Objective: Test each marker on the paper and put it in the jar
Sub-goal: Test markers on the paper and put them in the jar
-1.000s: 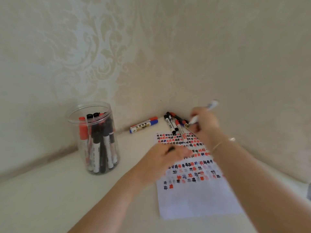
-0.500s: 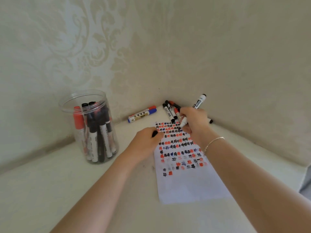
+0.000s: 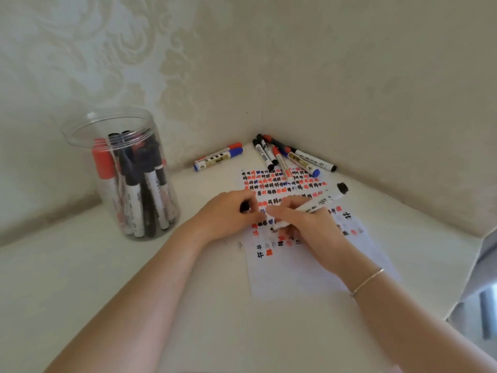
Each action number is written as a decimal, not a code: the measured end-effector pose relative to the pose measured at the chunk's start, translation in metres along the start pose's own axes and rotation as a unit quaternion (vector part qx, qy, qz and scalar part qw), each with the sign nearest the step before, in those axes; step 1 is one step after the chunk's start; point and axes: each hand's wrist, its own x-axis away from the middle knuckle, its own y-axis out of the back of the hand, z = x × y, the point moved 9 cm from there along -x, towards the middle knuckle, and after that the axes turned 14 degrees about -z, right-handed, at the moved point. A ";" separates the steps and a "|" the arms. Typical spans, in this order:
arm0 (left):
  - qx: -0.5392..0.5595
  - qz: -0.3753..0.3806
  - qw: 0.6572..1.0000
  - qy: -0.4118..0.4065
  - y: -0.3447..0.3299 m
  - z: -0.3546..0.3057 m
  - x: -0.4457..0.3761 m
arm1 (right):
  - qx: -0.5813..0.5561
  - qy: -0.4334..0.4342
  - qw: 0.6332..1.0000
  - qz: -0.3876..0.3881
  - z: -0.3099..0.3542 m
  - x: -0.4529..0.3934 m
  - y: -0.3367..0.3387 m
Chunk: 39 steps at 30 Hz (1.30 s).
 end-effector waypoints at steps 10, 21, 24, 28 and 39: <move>-0.006 -0.002 1.000 -0.008 -0.002 0.003 0.001 | 0.094 0.054 0.981 -0.162 -0.002 0.008 0.025; 0.005 -0.002 1.000 -0.003 -0.004 0.005 -0.001 | 0.155 0.037 0.975 -0.158 -0.009 0.006 0.021; 0.004 0.000 1.000 -0.003 -0.004 0.003 0.000 | 0.155 0.048 0.972 -0.170 -0.007 0.005 0.023; 0.004 -0.001 1.000 -0.002 -0.004 0.004 0.001 | 0.117 0.021 0.983 -0.138 -0.010 0.006 0.020; 0.001 0.001 1.000 0.001 -0.004 0.003 0.001 | 0.122 0.025 0.980 -0.153 -0.010 0.006 0.021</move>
